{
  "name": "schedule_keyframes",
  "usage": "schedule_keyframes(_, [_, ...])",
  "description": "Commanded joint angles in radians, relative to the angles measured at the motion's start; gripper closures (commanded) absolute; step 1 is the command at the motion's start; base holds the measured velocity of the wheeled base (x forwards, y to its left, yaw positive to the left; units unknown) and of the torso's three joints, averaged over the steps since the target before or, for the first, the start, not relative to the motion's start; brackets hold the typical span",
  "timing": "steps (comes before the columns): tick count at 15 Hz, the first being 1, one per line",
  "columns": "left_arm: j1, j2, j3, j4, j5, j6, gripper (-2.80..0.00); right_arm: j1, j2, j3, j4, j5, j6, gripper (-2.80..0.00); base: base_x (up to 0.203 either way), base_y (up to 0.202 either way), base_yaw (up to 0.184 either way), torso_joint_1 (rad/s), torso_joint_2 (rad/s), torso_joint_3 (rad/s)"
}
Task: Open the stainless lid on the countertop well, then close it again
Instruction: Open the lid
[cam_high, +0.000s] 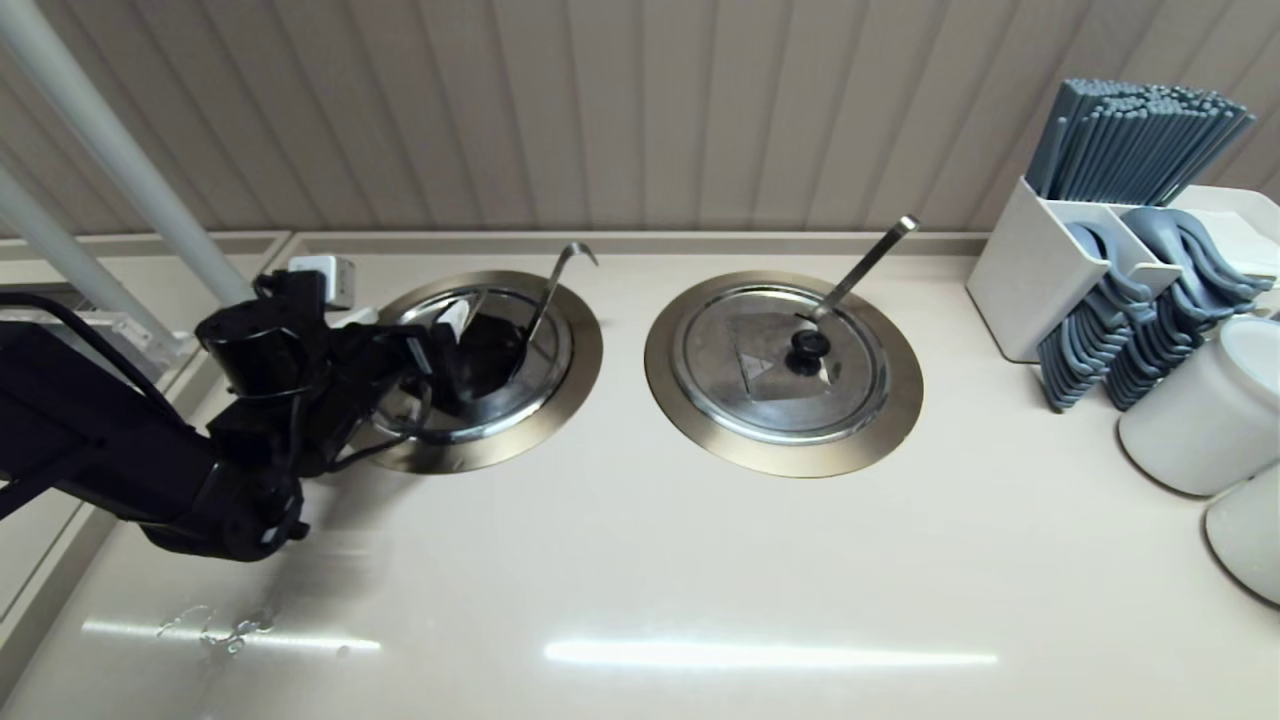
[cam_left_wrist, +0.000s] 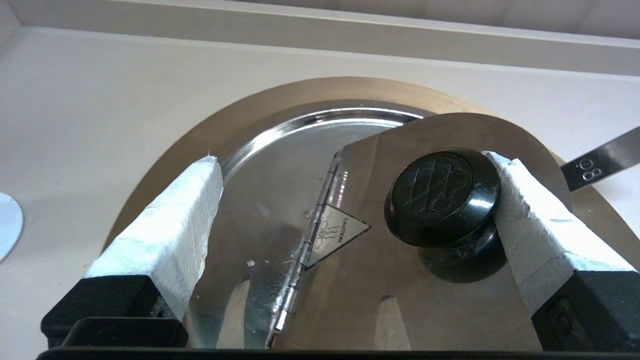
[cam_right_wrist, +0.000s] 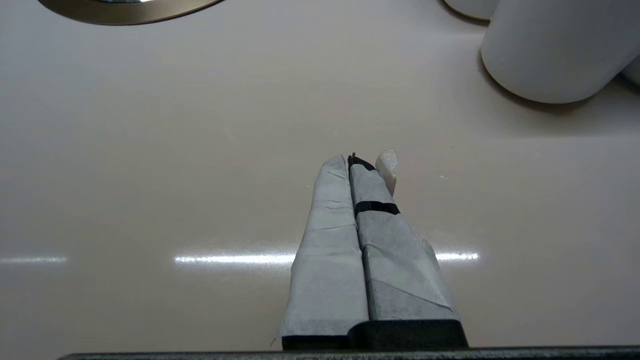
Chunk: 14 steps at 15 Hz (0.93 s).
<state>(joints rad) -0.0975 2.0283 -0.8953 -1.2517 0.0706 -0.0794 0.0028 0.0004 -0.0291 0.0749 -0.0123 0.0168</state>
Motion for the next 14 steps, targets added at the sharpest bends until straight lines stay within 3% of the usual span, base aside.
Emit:
schedule_keyframes(1, [0.015, 0.003, -0.007, -0.005, 0.005, 0.000, -2.80, 0.000, 0.001, -0.001, 0.000, 0.000, 0.000, 0.00, 0.000, 0.000, 0.000, 0.000, 0.00, 0.000])
schedule_keyframes(14, [0.069, 0.012, -0.036, -0.005, 0.005, 0.000, -2.80, 0.000, 0.001, 0.000, 0.002, 0.000, 0.000, 0.00, 0.000, 0.000, 0.000, 0.000, 0.00, 0.000])
